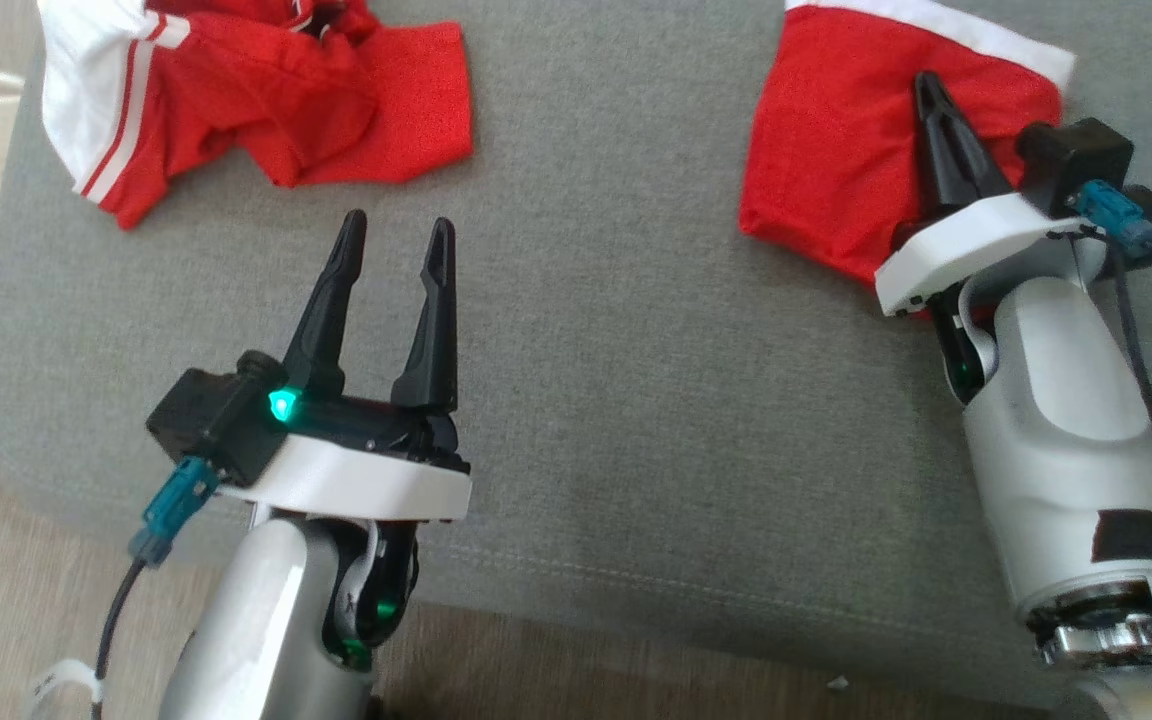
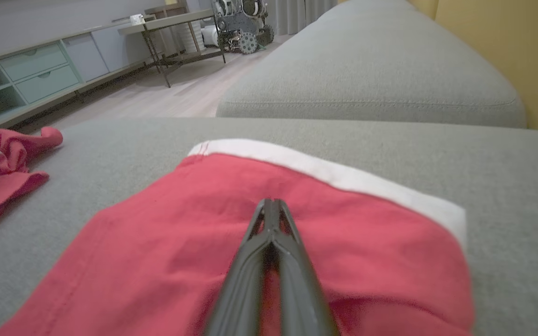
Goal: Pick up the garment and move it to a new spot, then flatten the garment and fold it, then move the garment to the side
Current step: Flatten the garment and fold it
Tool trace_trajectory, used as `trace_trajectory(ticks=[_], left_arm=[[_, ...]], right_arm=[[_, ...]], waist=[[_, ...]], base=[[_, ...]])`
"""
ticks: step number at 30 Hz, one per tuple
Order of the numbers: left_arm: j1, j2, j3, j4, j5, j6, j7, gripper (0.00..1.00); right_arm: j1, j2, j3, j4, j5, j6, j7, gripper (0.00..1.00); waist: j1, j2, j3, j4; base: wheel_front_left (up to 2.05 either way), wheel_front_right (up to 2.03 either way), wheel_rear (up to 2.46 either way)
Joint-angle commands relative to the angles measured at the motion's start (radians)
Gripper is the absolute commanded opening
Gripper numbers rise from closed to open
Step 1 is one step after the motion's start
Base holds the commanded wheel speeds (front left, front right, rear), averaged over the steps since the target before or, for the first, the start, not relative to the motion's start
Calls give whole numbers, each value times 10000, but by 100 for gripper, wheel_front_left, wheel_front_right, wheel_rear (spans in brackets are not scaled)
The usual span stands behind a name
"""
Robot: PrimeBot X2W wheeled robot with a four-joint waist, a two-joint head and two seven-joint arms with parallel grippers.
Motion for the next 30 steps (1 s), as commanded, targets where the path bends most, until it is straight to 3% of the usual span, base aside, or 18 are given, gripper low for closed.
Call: trace_trajectory(ticks=[1, 13, 20, 30], left_arm=[[-182, 66, 359, -283, -35, 59, -120, 100], [322, 66, 670, -113, 262, -11, -120, 100], [741, 66, 1024, -49, 347, 2, -120, 100], [1254, 66, 1225, 131, 394, -18, -120, 100]], right_arm=[[21, 278, 250, -359, 106, 63, -111, 0], [1921, 362, 518, -2868, 1409, 63, -122, 0], [3655, 323, 369, -4528, 1513, 63, -123, 0], [5407, 348, 189, -5905, 1478, 63, -119, 0]], waist=[[-1, 0, -147, -101], [-1, 0, -1800, -1187], [-1, 0, -2443, -1820], [-1, 0, -2828, -2286]], base=[[0, 0, 0], [0, 0, 0], [0, 0, 0], [0, 0, 0]])
